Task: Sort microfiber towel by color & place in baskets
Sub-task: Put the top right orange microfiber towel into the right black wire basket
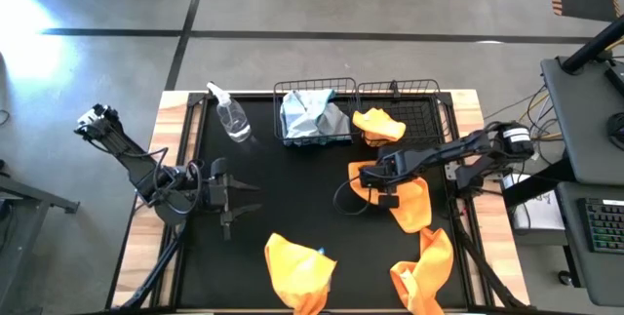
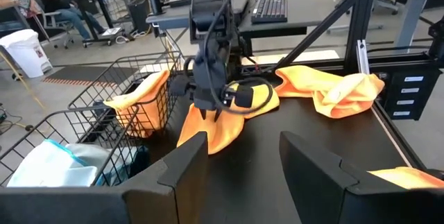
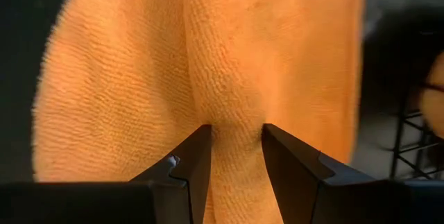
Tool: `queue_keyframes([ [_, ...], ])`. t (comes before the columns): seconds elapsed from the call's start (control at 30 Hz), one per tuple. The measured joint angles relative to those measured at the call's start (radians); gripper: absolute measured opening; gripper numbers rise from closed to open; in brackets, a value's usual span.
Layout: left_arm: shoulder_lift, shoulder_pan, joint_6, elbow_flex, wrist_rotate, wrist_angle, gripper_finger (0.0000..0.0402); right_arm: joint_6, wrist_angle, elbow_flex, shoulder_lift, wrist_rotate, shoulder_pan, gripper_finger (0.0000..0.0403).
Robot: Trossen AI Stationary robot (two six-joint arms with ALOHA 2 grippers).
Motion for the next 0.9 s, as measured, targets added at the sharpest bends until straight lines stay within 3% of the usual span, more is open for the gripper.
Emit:
queue_keyframes([
  [0.33,-0.002,0.000,0.001,0.000,0.000,-0.002,0.0165,0.056,-0.003,0.012,0.132,0.002,0.001,0.0123],
  [0.57,-0.003,0.000,0.001,0.000,0.000,-0.007,0.0165,0.062,-0.002,0.012,0.125,-0.005,0.001,0.0121],
  [0.9,-0.003,0.000,0.011,0.000,0.000,-0.007,0.0165,0.141,0.003,0.008,0.059,-0.035,0.000,0.0036],
])
